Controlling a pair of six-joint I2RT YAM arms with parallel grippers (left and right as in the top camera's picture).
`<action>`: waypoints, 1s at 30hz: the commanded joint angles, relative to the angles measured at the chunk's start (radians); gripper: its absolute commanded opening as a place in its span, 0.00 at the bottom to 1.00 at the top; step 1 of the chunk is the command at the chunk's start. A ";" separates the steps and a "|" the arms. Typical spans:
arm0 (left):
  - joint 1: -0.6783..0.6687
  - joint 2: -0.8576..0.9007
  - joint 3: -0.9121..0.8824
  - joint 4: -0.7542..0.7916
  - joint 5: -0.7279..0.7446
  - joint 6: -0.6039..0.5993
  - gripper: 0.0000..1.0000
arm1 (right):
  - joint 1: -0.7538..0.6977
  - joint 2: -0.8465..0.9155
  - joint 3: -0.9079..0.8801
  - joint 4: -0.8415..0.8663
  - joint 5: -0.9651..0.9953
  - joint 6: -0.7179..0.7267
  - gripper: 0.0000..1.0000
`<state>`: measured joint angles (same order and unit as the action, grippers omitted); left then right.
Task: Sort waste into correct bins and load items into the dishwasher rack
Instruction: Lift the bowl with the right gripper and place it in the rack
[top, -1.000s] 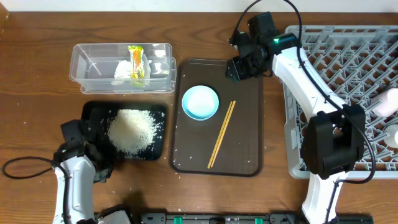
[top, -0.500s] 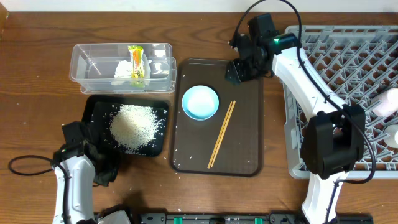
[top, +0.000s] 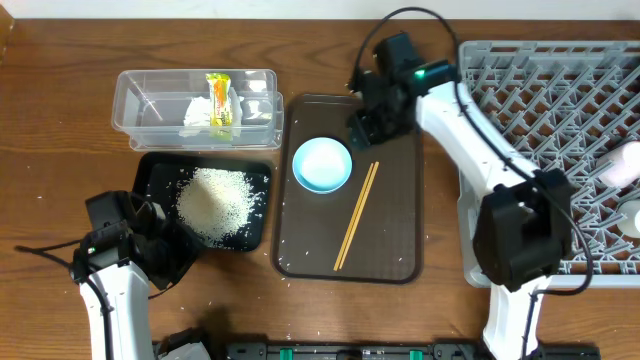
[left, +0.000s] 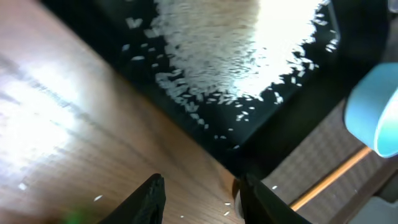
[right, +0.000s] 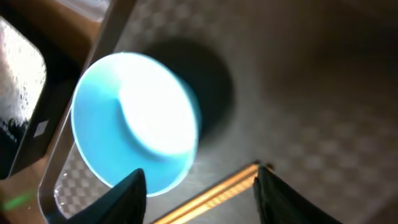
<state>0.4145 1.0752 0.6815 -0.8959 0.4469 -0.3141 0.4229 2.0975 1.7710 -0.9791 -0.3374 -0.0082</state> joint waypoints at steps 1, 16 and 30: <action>-0.030 -0.005 0.020 0.011 0.043 0.070 0.43 | 0.040 0.064 -0.002 -0.001 0.000 0.023 0.45; -0.212 -0.005 0.020 0.158 0.039 0.104 0.47 | 0.033 0.106 0.022 0.040 0.142 0.139 0.01; -0.218 -0.005 0.021 0.282 0.032 0.104 0.47 | -0.268 -0.179 0.082 0.153 0.822 -0.182 0.01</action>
<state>0.2008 1.0752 0.6815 -0.6392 0.4725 -0.2276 0.2005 1.9358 1.8442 -0.8406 0.1955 -0.0483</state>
